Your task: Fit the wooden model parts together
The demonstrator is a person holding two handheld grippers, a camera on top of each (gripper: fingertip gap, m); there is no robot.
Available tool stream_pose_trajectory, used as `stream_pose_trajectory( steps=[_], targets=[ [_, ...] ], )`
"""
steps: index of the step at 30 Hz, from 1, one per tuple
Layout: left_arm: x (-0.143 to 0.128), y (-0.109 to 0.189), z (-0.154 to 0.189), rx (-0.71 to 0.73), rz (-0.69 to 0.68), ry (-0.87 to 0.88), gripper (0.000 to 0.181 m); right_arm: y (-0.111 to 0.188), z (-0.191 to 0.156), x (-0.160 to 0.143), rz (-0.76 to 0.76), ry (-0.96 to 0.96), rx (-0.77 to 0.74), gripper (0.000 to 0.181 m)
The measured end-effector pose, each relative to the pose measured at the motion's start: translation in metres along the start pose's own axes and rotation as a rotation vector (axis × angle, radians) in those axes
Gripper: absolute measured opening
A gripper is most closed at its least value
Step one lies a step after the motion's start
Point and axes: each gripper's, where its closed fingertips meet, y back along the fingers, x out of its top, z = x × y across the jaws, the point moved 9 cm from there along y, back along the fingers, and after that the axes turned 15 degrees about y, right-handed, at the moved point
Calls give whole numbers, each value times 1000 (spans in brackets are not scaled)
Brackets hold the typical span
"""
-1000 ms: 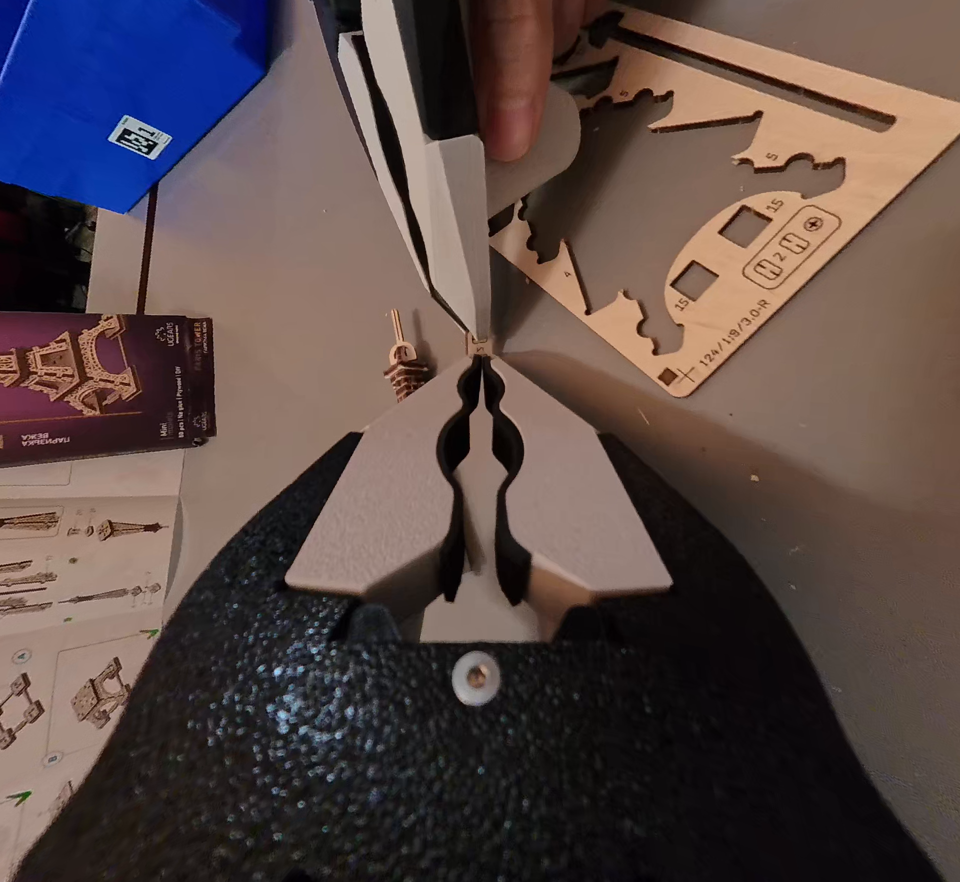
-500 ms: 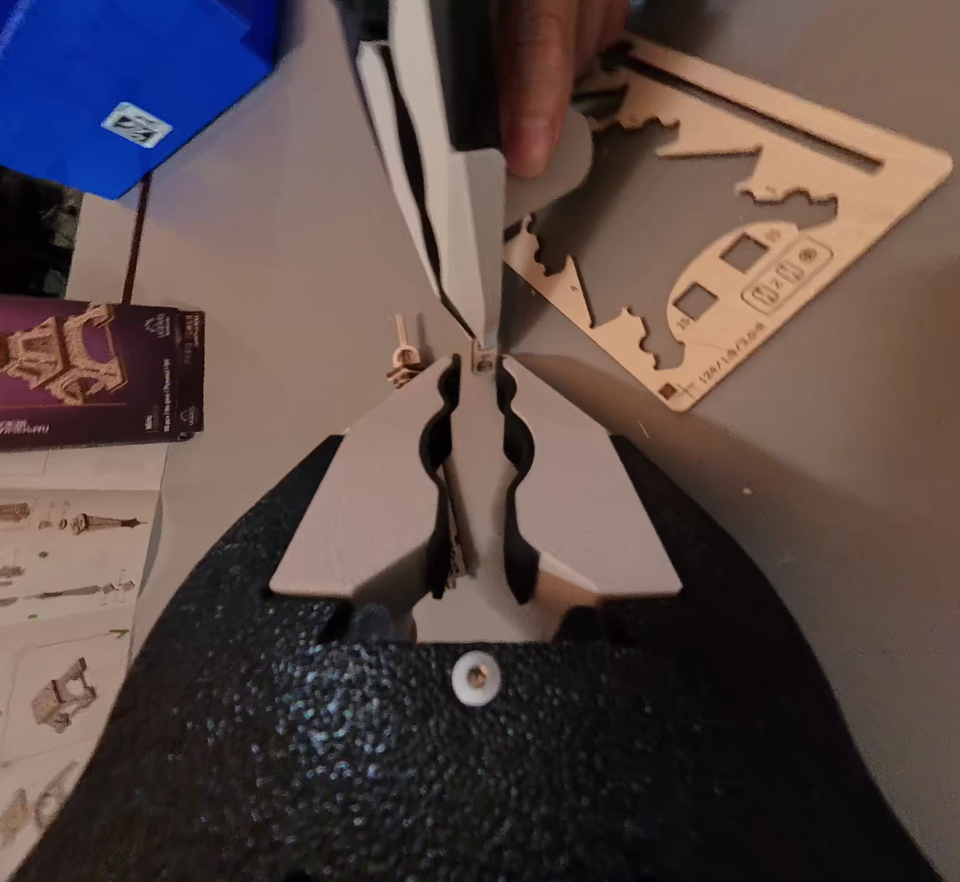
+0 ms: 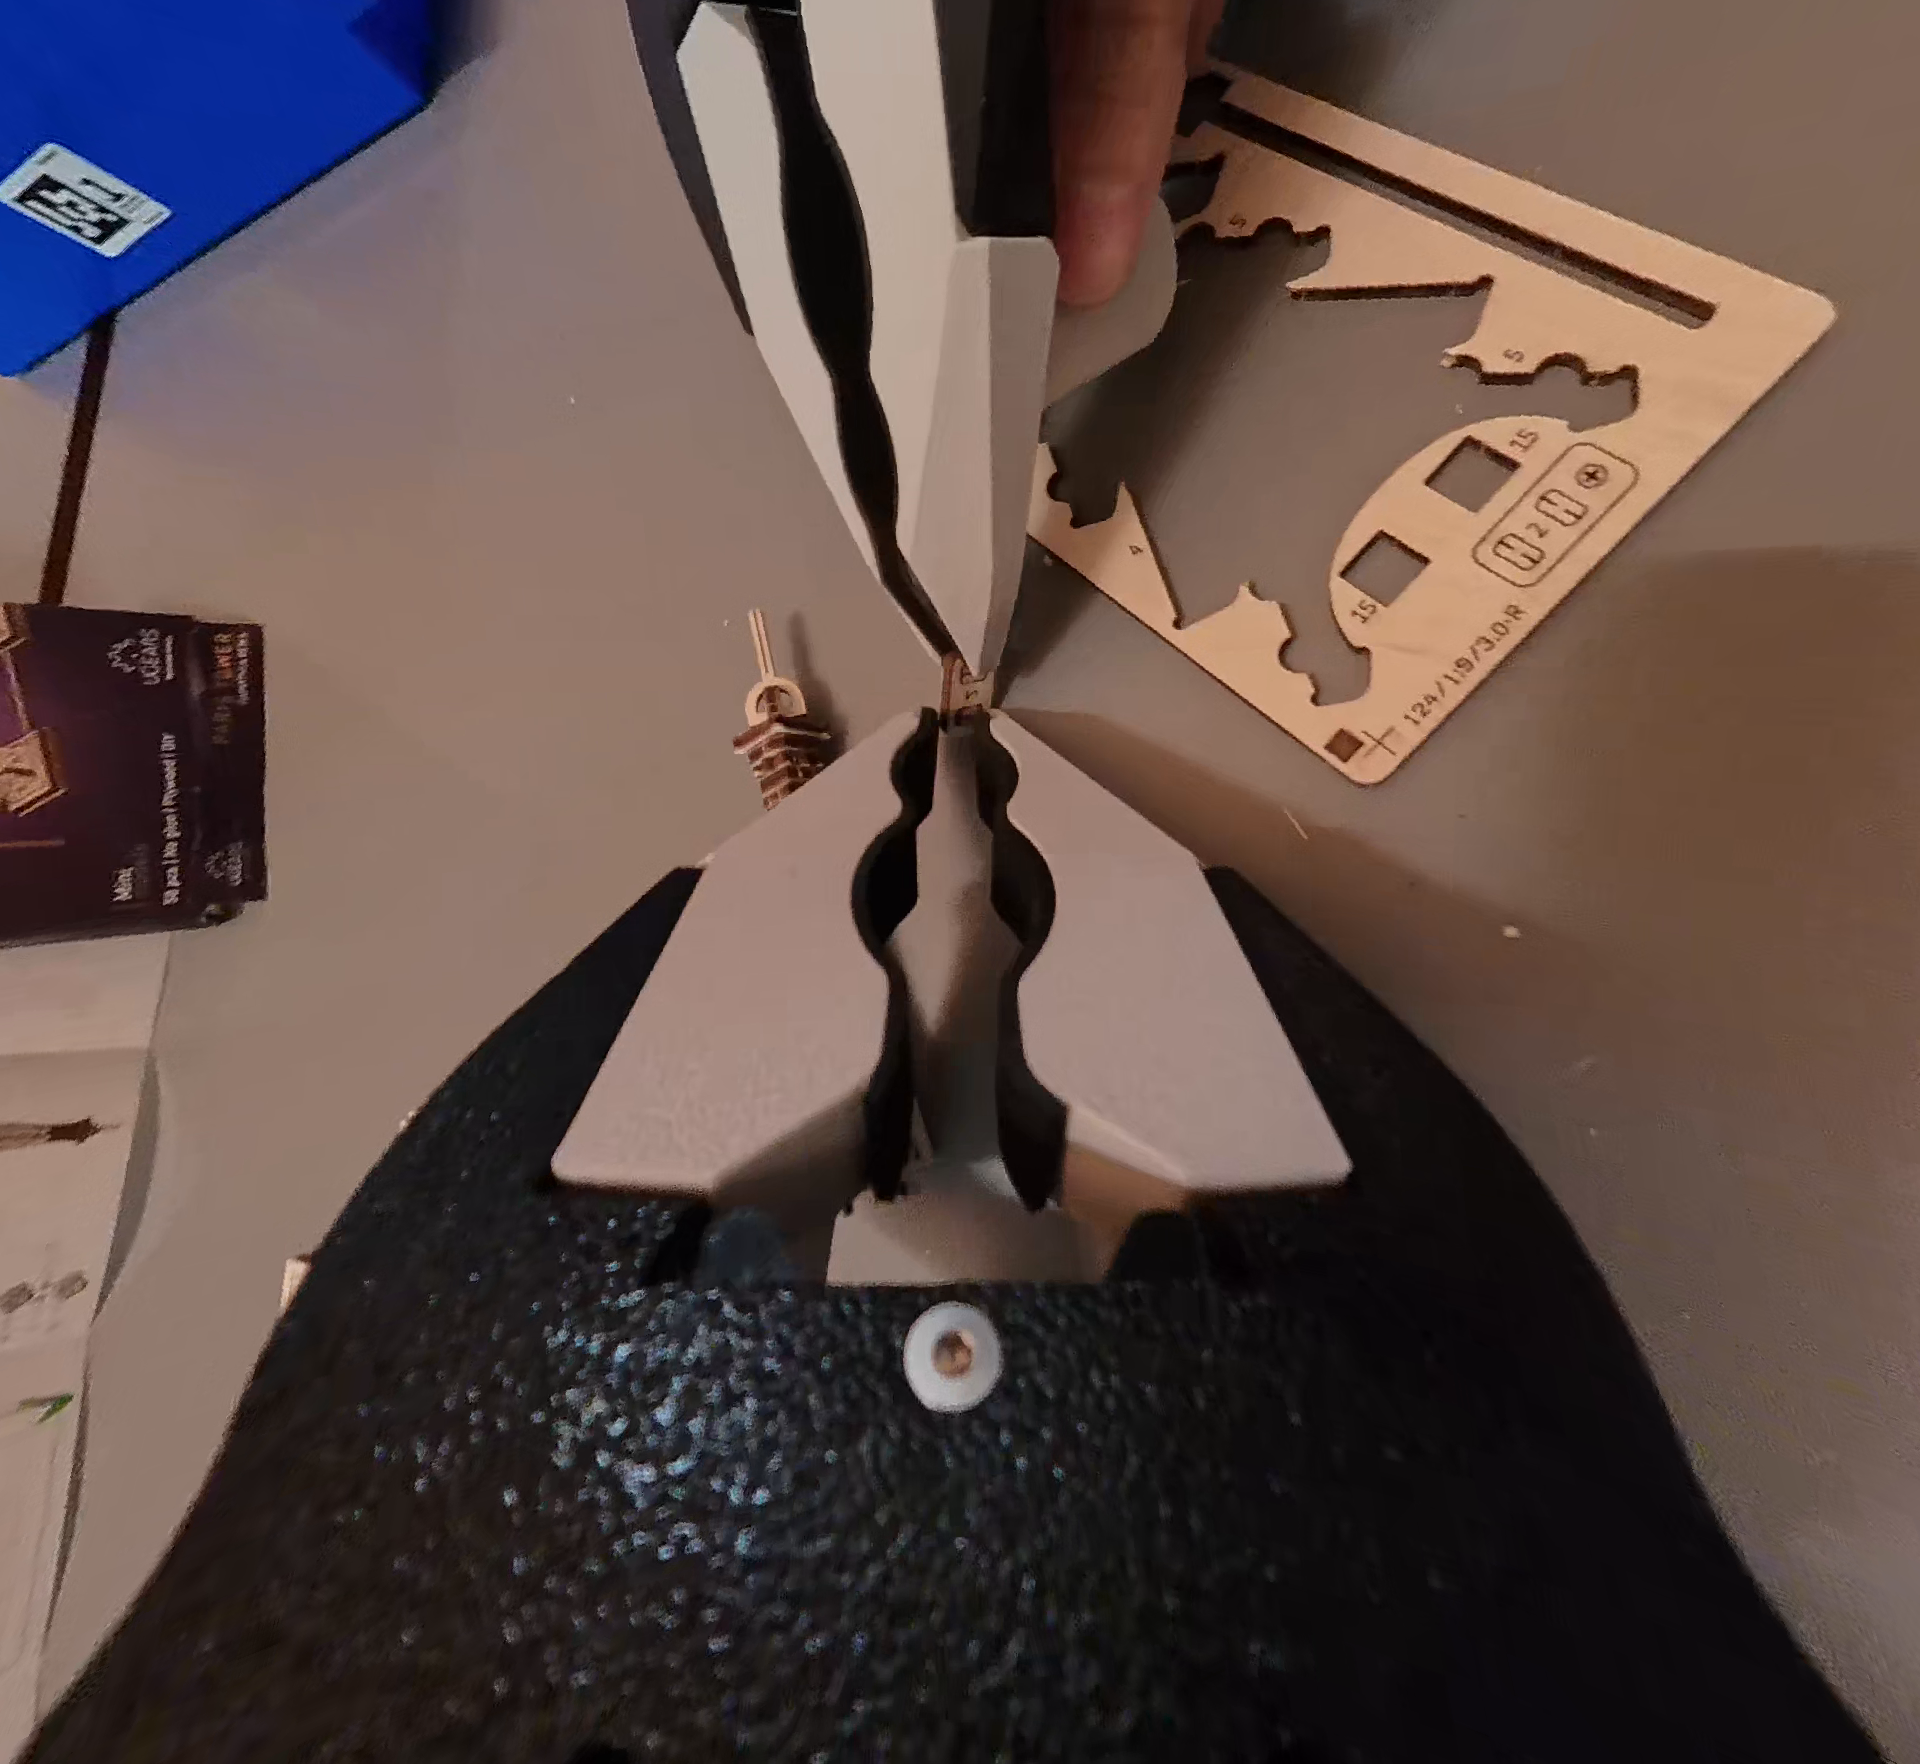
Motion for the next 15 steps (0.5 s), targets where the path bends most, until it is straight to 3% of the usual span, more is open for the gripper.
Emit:
stream_pose_trajectory(
  steps=[6, 15],
  targets=[
    [1, 0, -4, -39, -1, -26, 4, 0, 1, 0, 1, -6, 4, 1],
    [0, 4, -8, -101, 23, 68, 4, 0, 1, 0, 6, -9, 15, 1]
  ],
)
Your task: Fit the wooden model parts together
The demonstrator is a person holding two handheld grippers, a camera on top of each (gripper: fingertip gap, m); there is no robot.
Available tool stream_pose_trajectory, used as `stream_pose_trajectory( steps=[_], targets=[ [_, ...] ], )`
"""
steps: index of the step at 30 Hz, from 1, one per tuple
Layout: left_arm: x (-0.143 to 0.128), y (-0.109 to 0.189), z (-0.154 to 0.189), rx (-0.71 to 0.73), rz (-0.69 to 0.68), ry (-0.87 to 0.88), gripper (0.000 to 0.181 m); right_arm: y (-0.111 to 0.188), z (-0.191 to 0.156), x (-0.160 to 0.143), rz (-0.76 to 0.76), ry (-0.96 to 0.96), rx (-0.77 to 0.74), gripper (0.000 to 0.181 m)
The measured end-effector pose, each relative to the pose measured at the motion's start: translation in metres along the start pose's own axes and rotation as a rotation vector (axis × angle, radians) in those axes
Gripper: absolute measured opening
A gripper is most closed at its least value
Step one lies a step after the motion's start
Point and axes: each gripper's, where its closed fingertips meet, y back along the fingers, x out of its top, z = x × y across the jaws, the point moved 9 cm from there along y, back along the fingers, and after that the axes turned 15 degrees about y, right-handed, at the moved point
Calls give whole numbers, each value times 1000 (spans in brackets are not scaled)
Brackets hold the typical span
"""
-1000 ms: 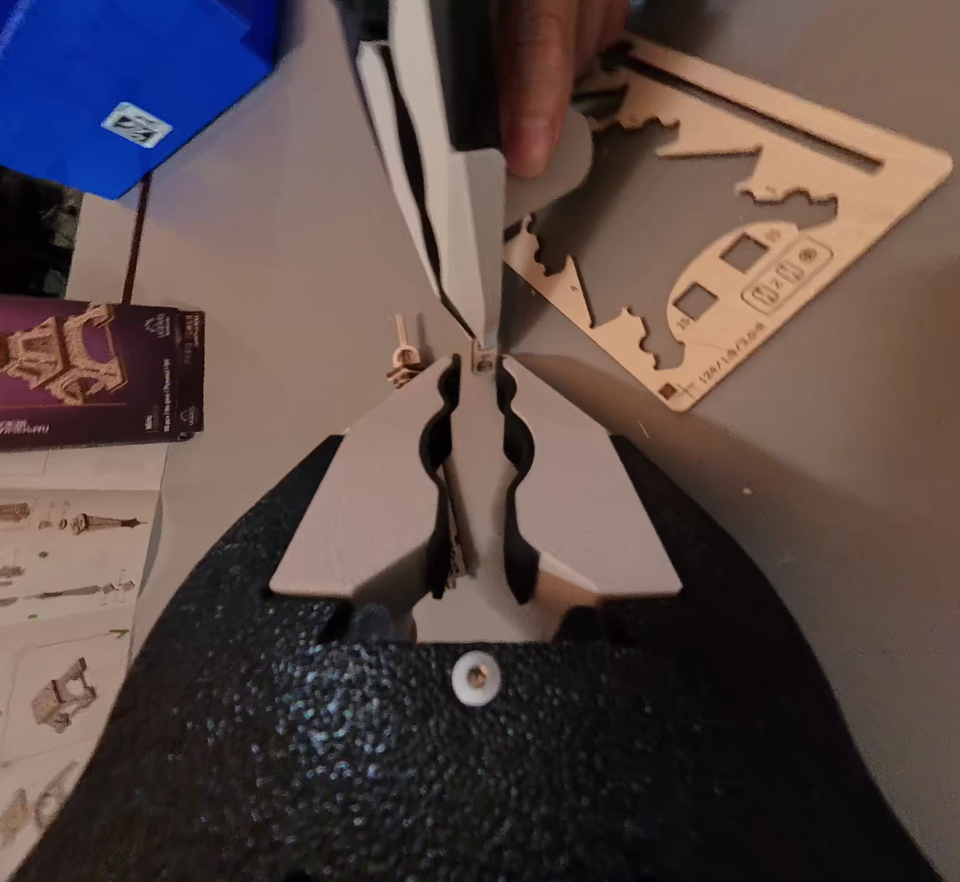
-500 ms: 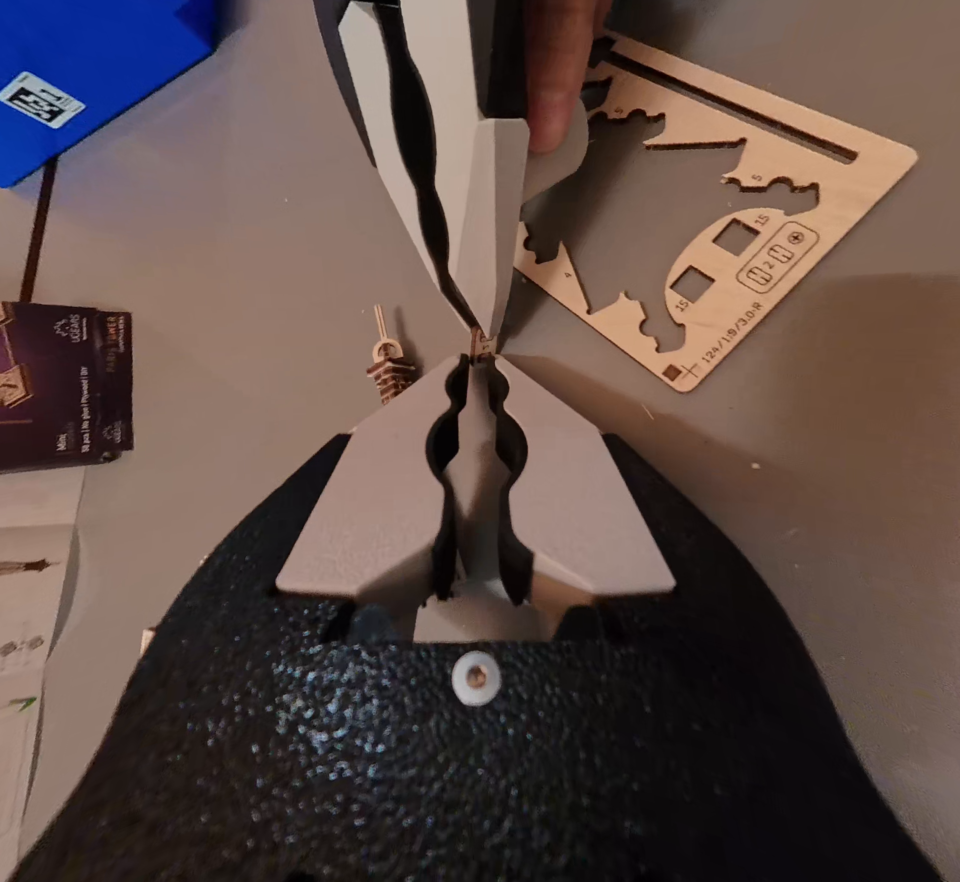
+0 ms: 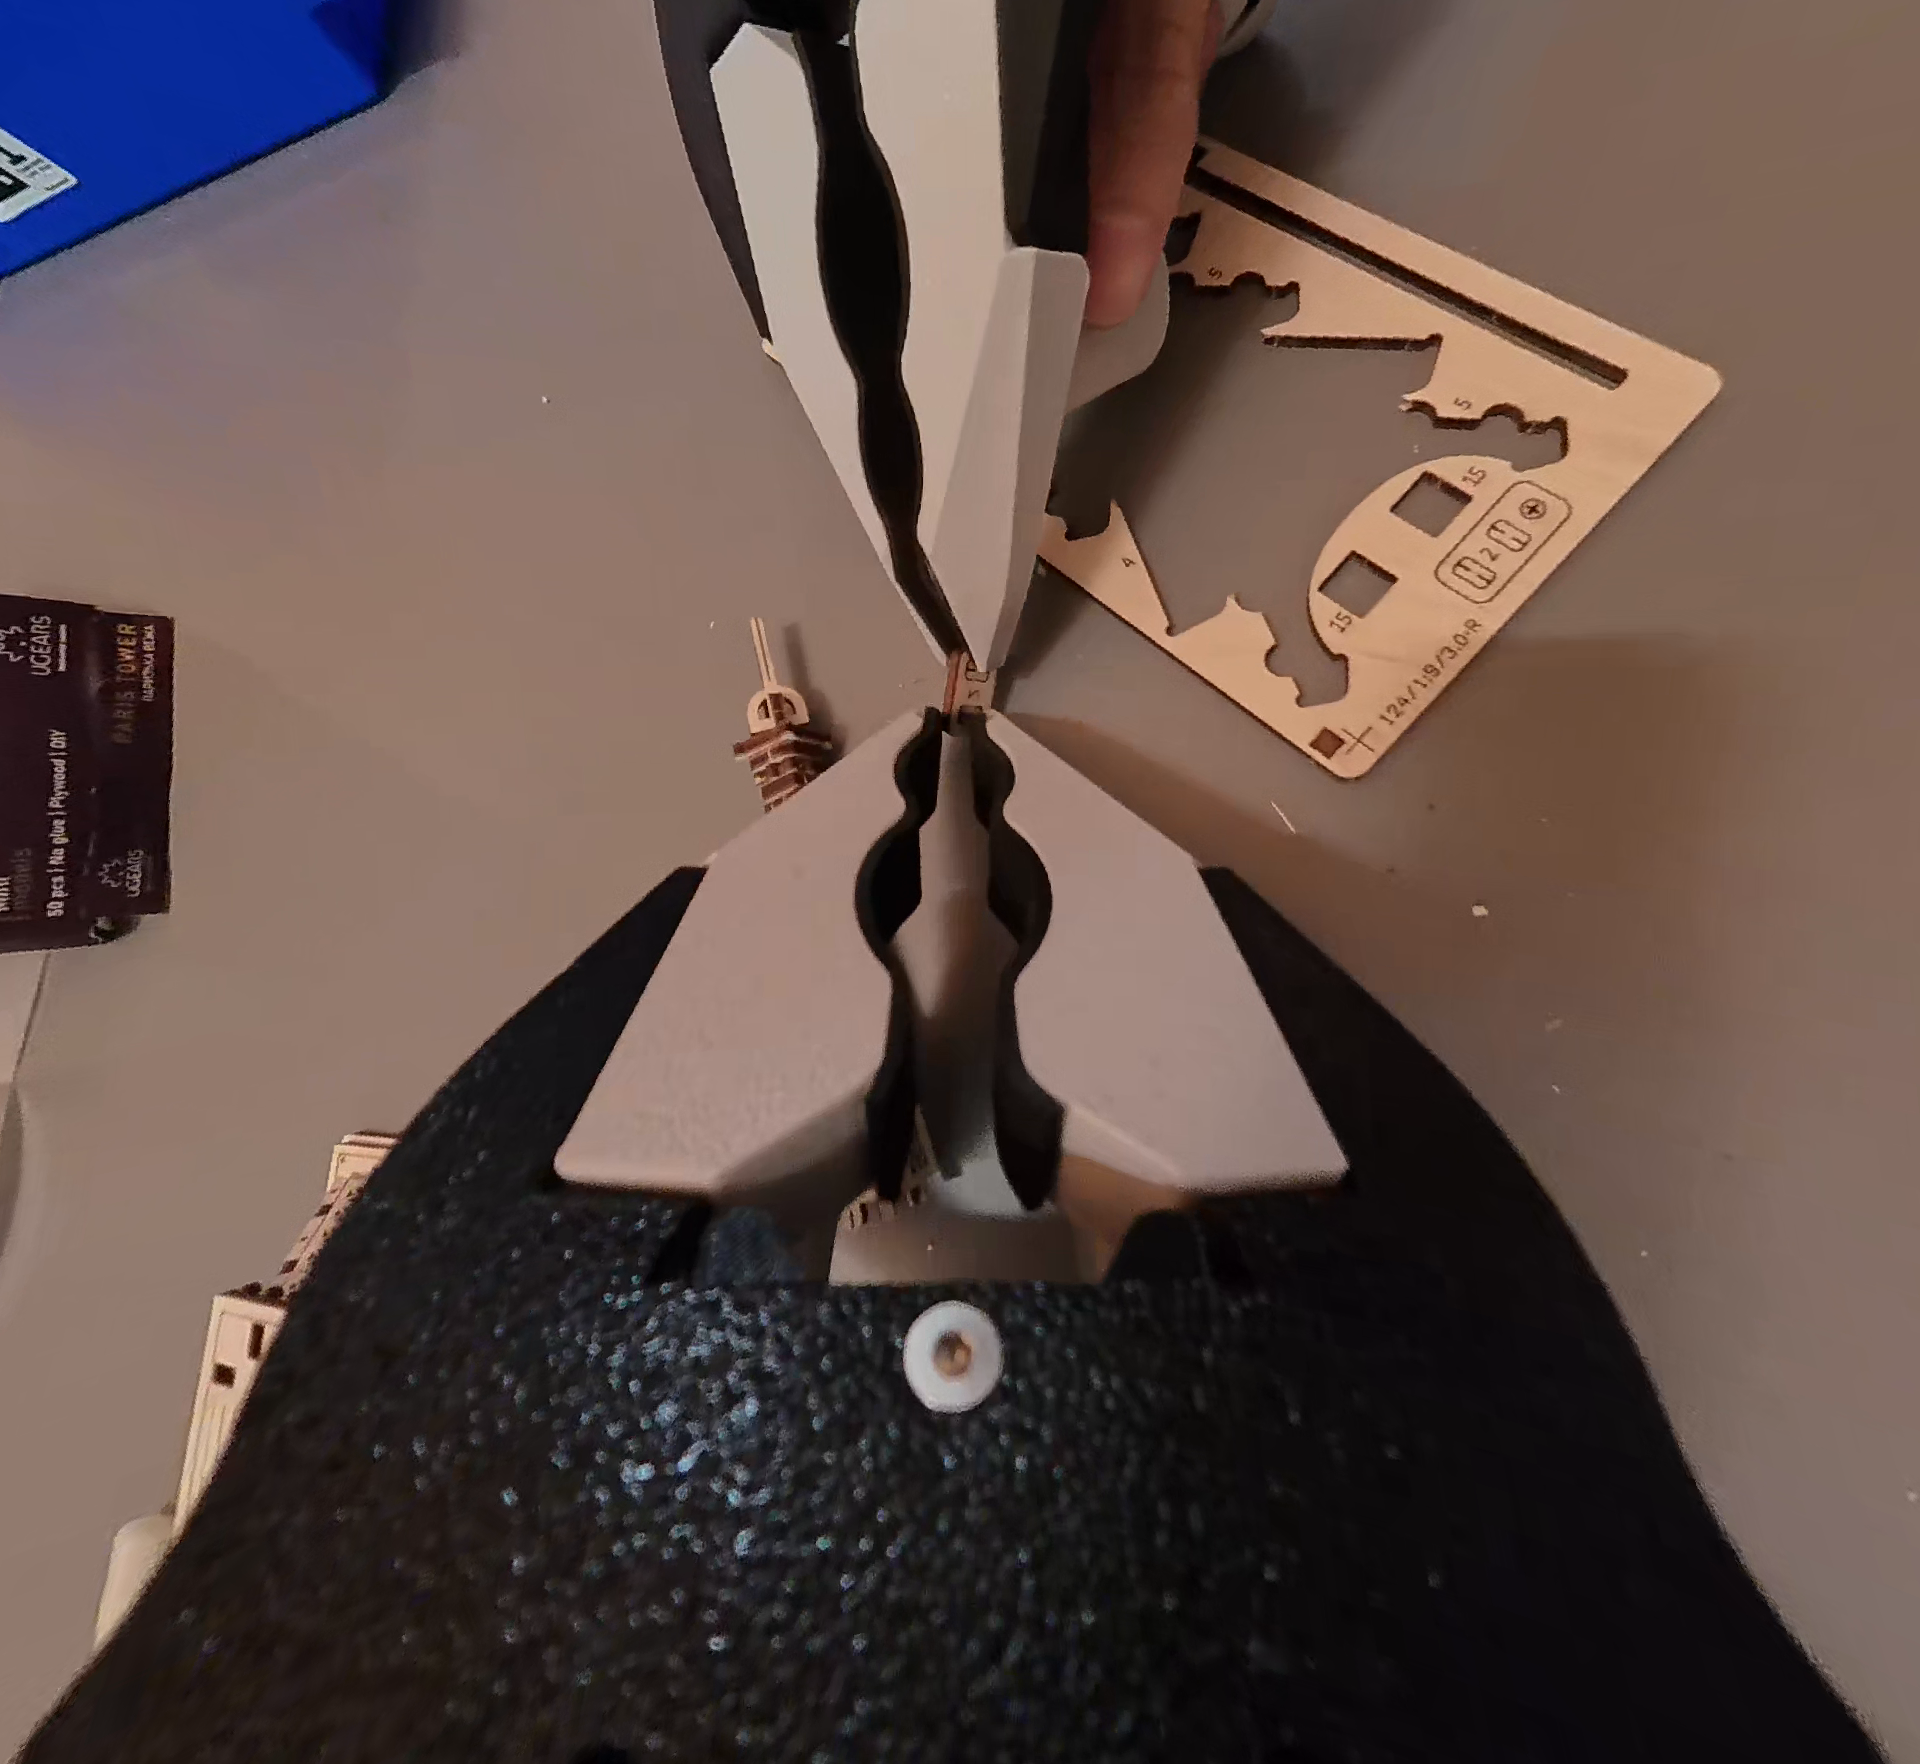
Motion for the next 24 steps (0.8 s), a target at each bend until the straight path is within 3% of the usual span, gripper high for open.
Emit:
stream_pose_trajectory(
  steps=[11, 20, 23, 24],
  targets=[
    [3, 0, -5, -36, -27, 99, 4, 0, -1, 0, -6, 12, -1, 1],
    [16, -7, -12, -91, -219, 198, 2, -1, -2, 0, -13, 22, -2, 2],
    [18, -5, -11, -13, -213, 132, 20, 0, -1, 0, -1, 1, 4, 2],
    [17, -3, -10, -12, -201, 126, 19, 0, -1, -1, 0, 3, 10, 2]
  ],
)
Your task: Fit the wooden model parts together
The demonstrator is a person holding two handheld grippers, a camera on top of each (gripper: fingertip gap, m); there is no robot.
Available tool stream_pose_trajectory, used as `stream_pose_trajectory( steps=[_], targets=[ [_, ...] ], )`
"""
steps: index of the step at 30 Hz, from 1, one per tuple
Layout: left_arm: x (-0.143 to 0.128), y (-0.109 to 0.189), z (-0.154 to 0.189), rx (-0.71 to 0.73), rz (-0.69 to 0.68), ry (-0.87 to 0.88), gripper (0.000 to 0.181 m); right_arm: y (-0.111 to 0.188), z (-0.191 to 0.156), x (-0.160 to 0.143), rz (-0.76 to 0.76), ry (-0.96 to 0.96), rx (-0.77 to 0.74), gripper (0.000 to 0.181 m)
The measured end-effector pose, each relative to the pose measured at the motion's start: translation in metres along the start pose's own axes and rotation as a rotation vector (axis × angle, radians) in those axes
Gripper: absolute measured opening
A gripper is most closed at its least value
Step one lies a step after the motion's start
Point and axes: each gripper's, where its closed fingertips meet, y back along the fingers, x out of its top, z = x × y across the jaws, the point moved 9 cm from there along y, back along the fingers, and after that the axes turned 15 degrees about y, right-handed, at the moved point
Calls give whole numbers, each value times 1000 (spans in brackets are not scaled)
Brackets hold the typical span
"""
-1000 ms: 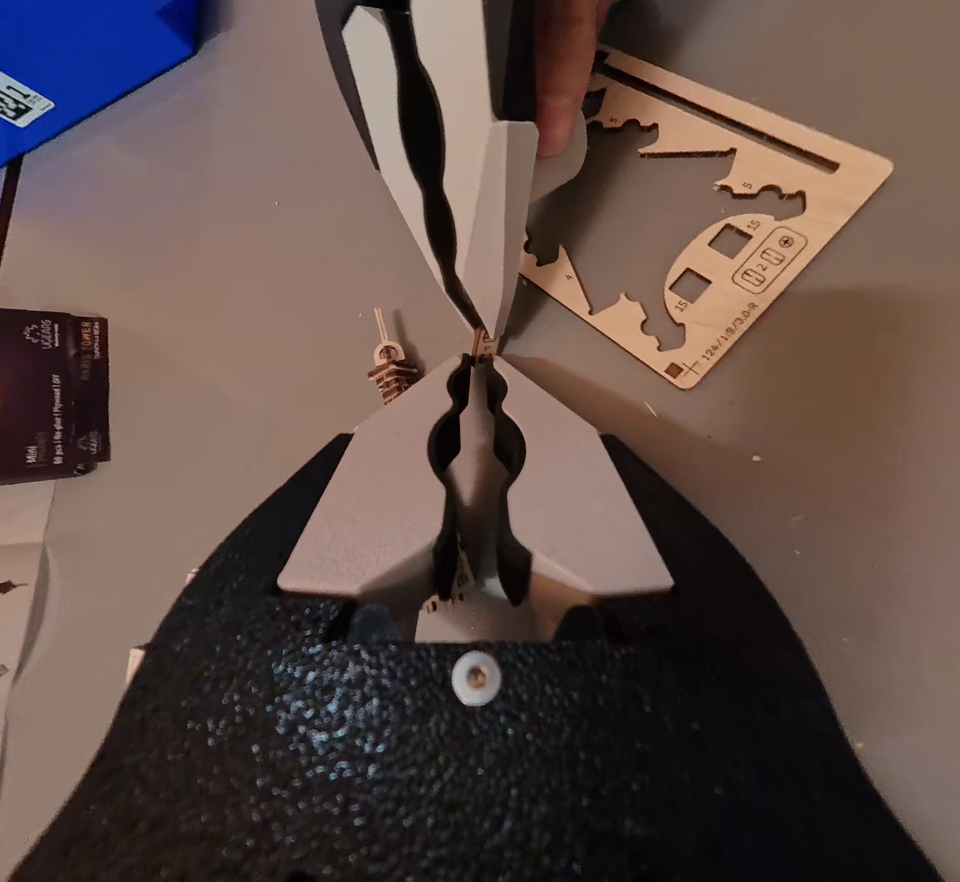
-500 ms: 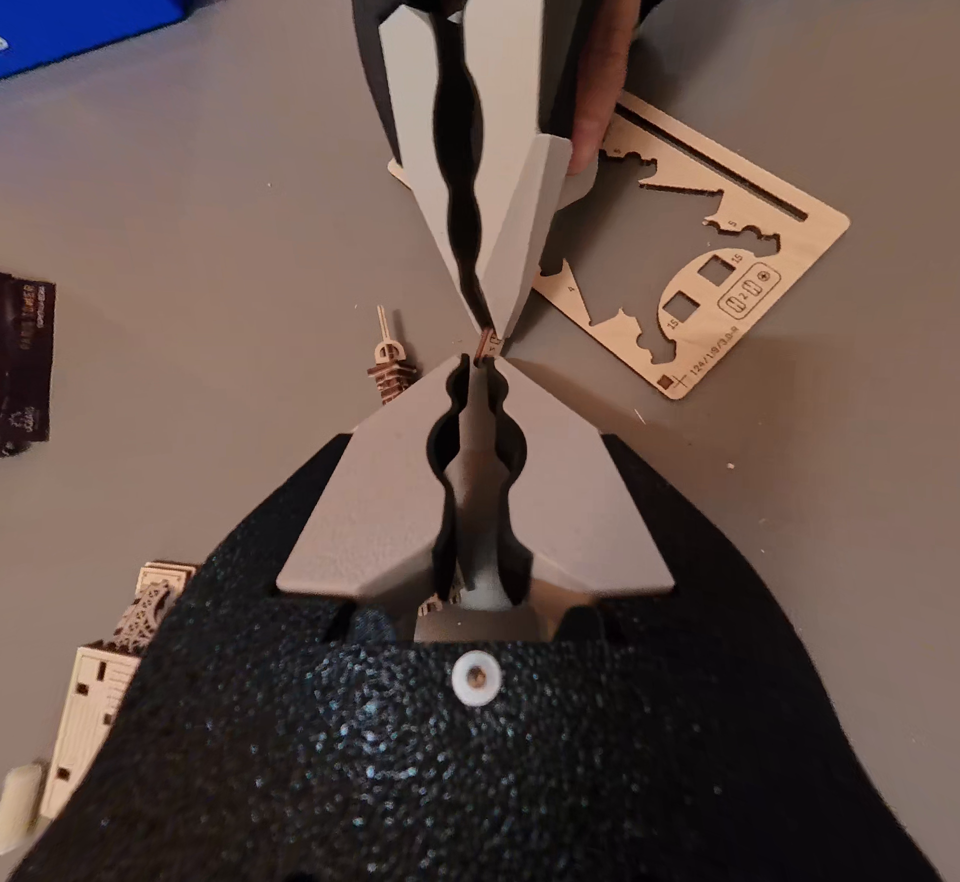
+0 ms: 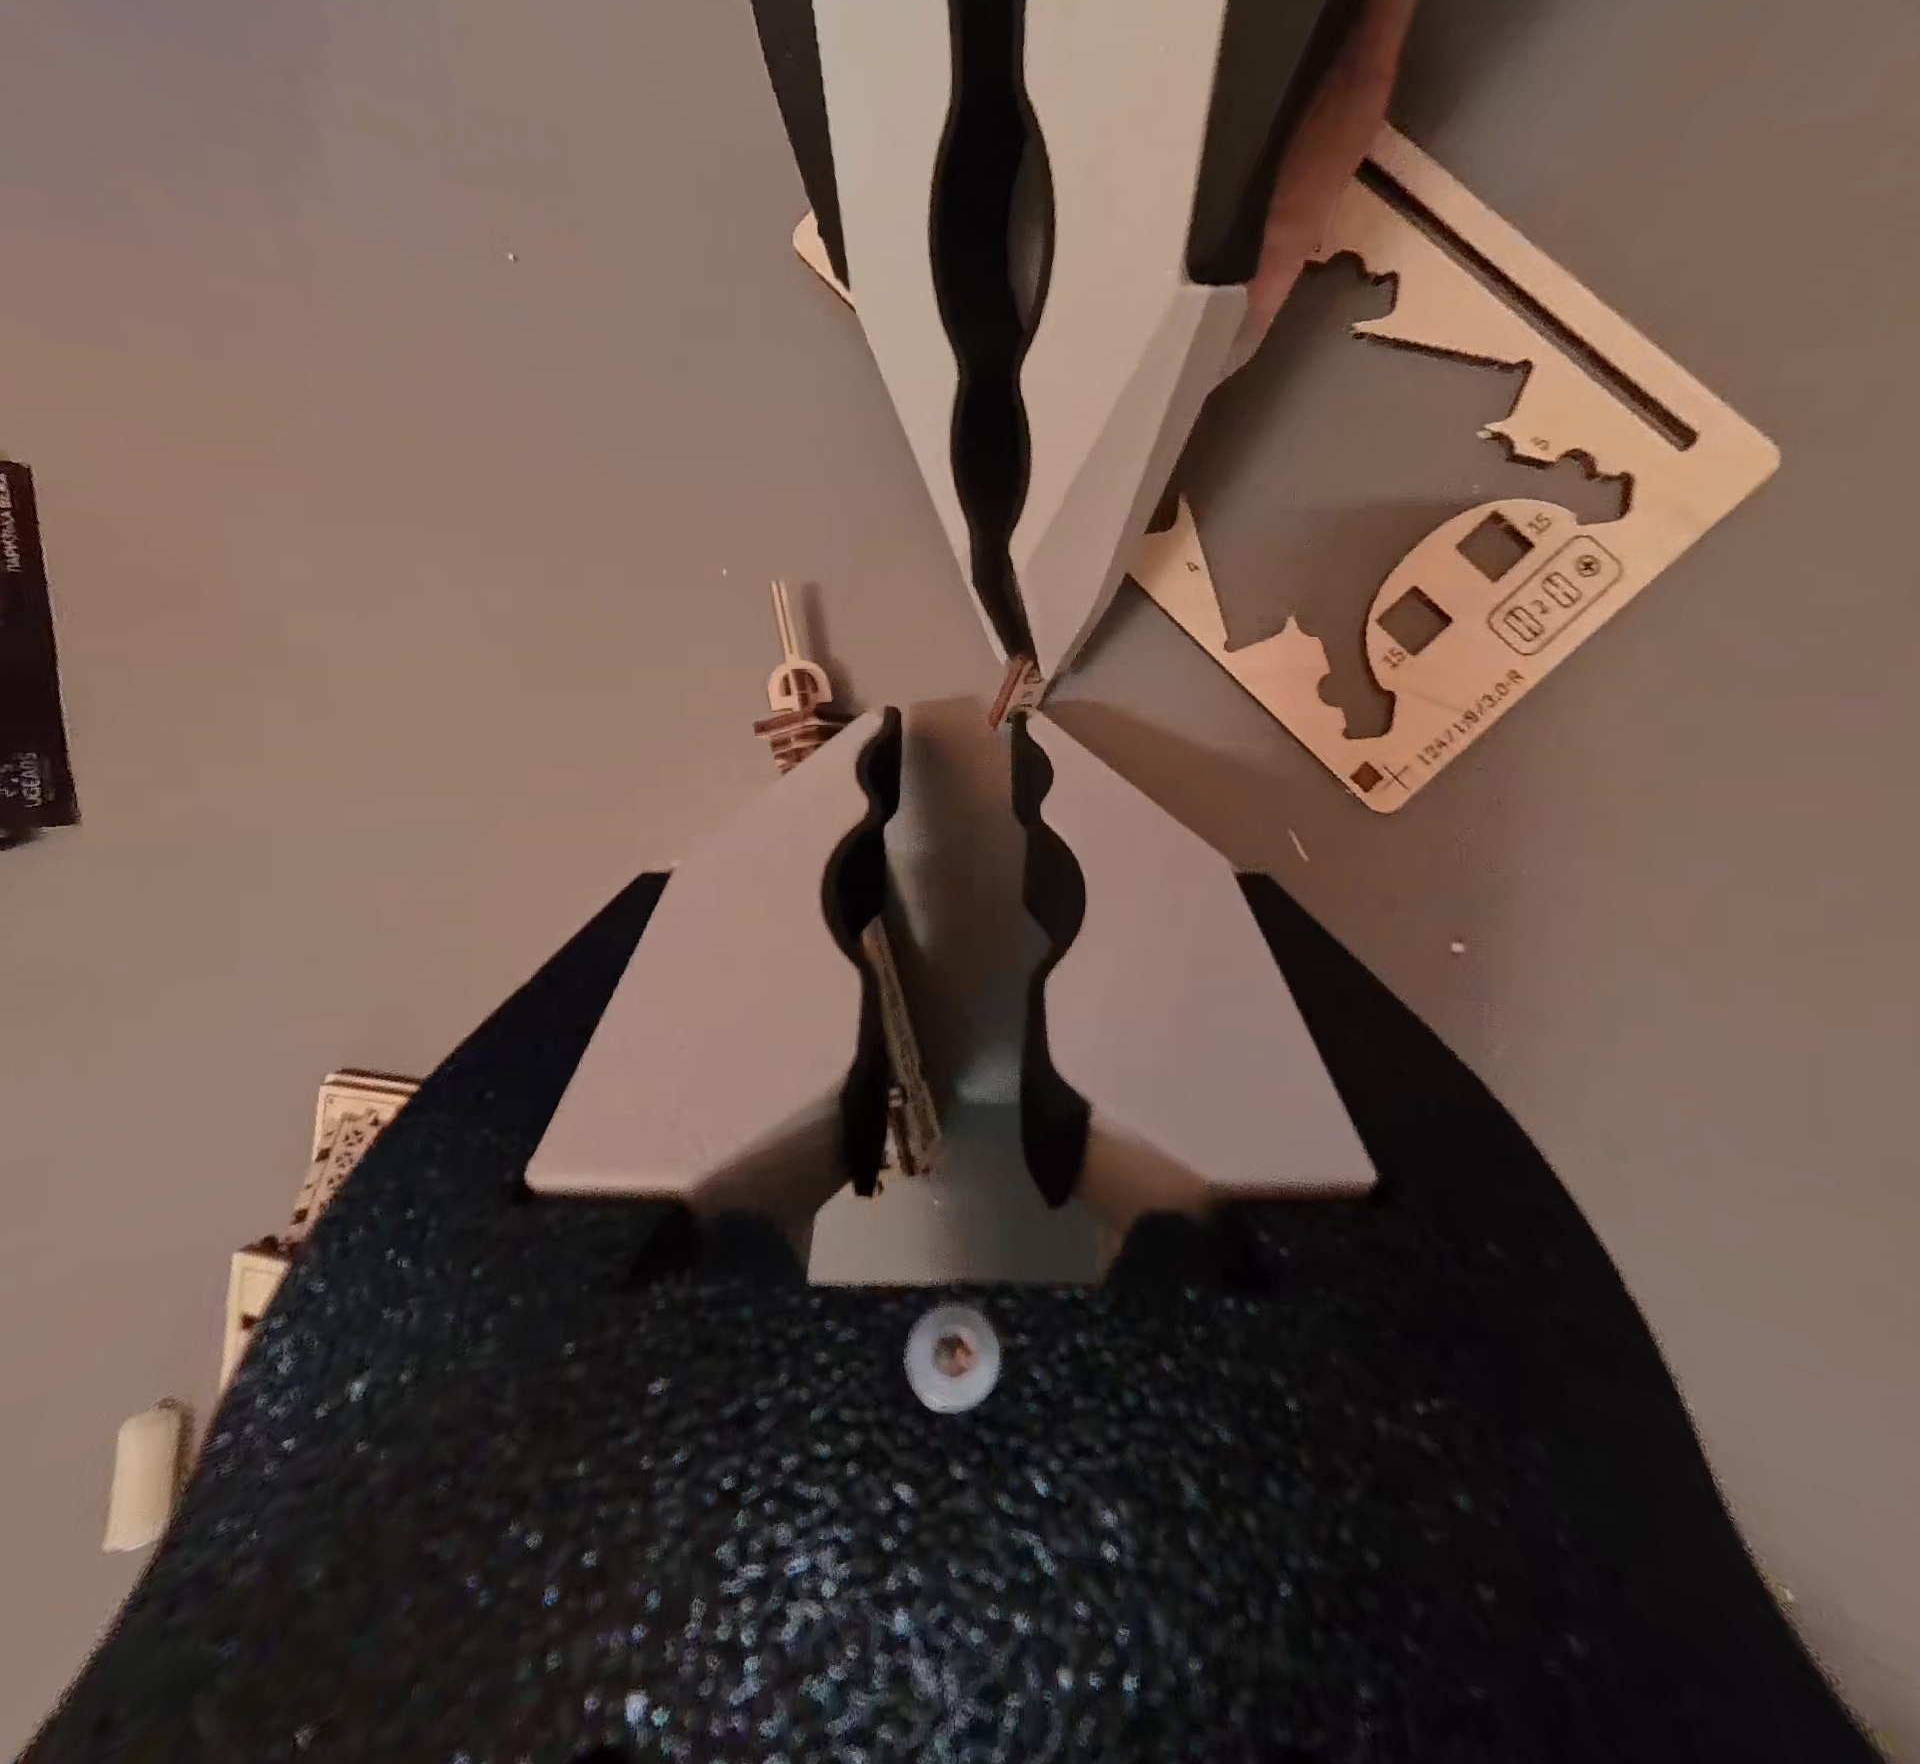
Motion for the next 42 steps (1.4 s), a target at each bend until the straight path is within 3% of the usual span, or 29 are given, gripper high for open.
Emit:
stream_pose_trajectory(
  steps=[7, 10, 15, 18, 22, 25, 34, 39, 42],
  targets=[
    [-8, -4, 12, -67, 37, -33, 17, 3, -5, -3, -11, 42, 67, 1],
    [-8, -5, 15, -94, 40, -44, 6, 3, -6, -3, -11, 51, 68, 1],
    [-9, -4, 15, -69, 67, -23, 5, 5, -4, -2, 2, 35, 57, 1],
    [-10, -2, 17, -65, 78, -24, 5, 6, -4, 2, 27, 103, -7, 19],
    [-10, -1, 16, -61, 89, -25, 5, 4, -11, 5, 4, 216, -31, 5],
    [-9, 0, 16, -67, 93, -29, 4, -2, -12, 2, -62, 237, -21, 2],
    [-11, -1, 18, -51, 104, -22, 4, -3, -11, 2, -62, 216, -1, 1],
    [-14, 2, 17, -37, 135, 69, 8, 1, -8, 0, -37, 131, 37, 1],
    [-16, 3, 19, -4, 144, 238, 17, 2, -7, -1, -19, 77, 22, 1]
  ],
)
